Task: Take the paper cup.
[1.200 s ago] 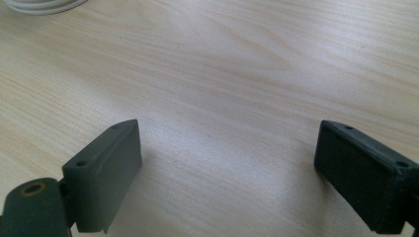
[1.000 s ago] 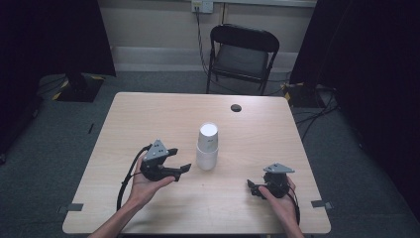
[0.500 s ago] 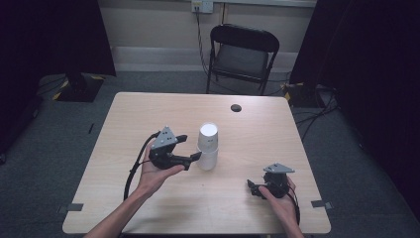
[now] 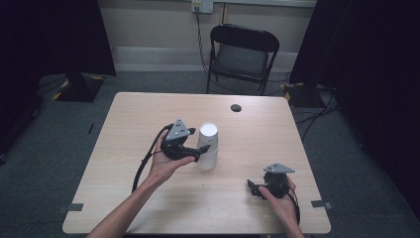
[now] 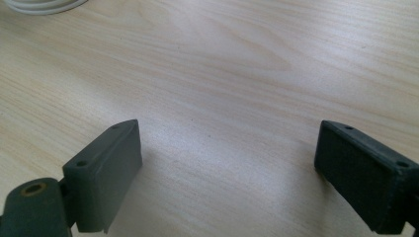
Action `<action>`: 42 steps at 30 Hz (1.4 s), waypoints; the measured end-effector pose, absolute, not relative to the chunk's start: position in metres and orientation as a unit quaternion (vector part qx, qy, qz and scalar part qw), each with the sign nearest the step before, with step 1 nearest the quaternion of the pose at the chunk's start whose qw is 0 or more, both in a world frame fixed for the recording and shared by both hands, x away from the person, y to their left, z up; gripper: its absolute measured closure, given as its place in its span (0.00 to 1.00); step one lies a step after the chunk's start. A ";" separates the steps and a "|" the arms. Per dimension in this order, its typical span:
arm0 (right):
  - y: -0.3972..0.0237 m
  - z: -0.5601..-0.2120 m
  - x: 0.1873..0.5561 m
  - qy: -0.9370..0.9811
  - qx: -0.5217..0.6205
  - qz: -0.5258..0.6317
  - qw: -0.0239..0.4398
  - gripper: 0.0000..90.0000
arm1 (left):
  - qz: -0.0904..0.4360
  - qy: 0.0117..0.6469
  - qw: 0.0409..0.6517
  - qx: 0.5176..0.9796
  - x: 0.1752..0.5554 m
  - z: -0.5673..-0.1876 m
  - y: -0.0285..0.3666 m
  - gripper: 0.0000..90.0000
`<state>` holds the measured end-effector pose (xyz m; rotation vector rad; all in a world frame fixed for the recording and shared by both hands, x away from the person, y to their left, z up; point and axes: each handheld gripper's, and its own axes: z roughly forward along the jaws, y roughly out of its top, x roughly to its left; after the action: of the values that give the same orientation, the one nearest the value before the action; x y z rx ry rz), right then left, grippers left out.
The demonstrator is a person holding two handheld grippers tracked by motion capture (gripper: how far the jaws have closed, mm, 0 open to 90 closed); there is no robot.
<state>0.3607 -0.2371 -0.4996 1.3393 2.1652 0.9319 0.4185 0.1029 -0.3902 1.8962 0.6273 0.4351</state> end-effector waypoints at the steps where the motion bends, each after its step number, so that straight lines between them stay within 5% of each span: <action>1: -0.237 -0.500 0.361 0.780 0.483 0.336 0.214 0.11 | 0.175 0.261 0.522 0.793 0.420 -0.390 0.102 0.22; 29: -0.237 -0.500 0.361 0.781 0.481 0.336 0.213 0.11 | 0.163 0.287 0.529 0.782 0.438 -0.394 0.069 0.25; 42: -0.237 -0.500 0.361 0.781 0.481 0.337 0.212 0.11 | 0.171 0.283 0.522 0.787 0.442 -0.396 0.070 0.33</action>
<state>0.3611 -0.2372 -0.4996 1.3367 2.1686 0.9345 0.4417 0.0697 -0.3964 1.8843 0.6777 0.4088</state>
